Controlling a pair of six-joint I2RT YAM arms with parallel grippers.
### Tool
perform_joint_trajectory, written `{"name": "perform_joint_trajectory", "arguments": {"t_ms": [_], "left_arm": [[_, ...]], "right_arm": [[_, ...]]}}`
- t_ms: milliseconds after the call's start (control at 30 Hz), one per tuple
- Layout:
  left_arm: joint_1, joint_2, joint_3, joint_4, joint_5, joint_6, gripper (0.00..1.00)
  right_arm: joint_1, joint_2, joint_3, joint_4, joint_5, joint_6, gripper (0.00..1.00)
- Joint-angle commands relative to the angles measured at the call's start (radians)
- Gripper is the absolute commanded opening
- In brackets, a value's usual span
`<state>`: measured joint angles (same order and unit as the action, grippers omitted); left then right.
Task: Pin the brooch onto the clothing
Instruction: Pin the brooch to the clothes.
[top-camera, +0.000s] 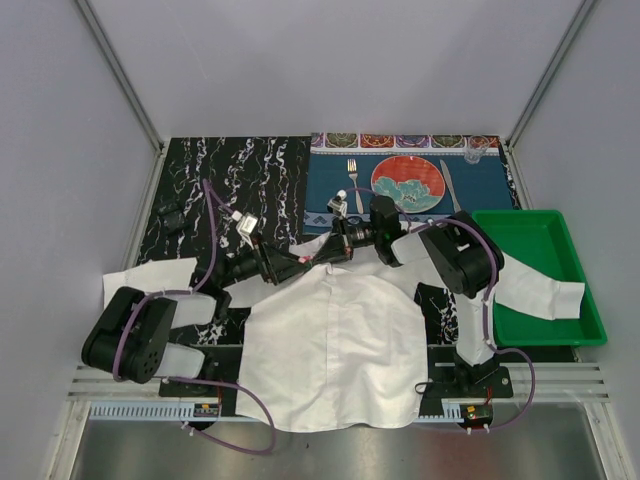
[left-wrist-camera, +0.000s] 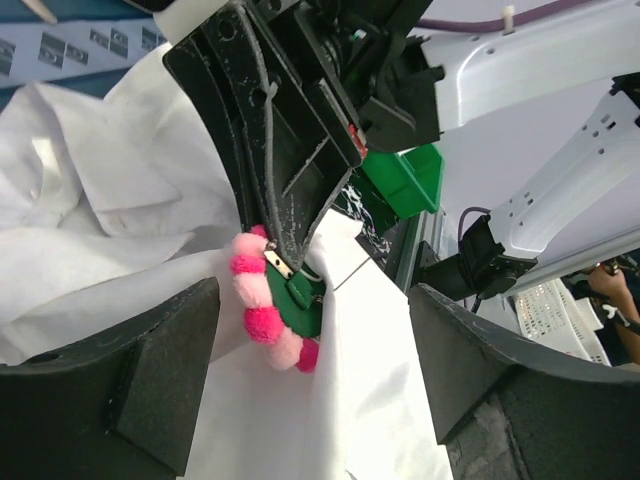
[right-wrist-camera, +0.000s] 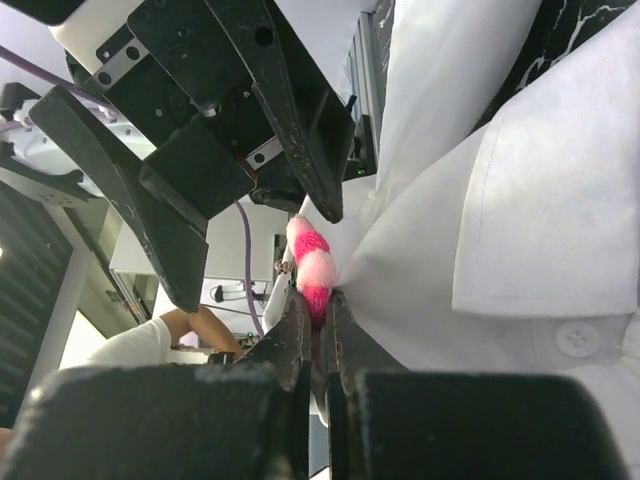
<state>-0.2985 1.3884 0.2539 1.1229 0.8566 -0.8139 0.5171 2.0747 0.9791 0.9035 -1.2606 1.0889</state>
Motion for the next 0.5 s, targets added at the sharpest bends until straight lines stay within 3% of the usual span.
{"name": "perform_joint_trajectory", "arguments": {"t_ms": [0, 167, 467], "left_arm": [[-0.001, -0.075, -0.039, 0.048, 0.01, 0.088, 0.79], [-0.004, -0.14, -0.051, -0.01, -0.022, 0.176, 0.79], [-0.021, -0.046, 0.01, 0.012, -0.045, 0.096, 0.77]], "right_arm": [[0.011, -0.053, -0.046, 0.244, 0.053, 0.16, 0.0], [0.015, -0.093, -0.053, 0.163, 0.068, 0.076, 0.0], [0.015, -0.152, -0.069, 0.123, 0.131, 0.014, 0.0]]}}
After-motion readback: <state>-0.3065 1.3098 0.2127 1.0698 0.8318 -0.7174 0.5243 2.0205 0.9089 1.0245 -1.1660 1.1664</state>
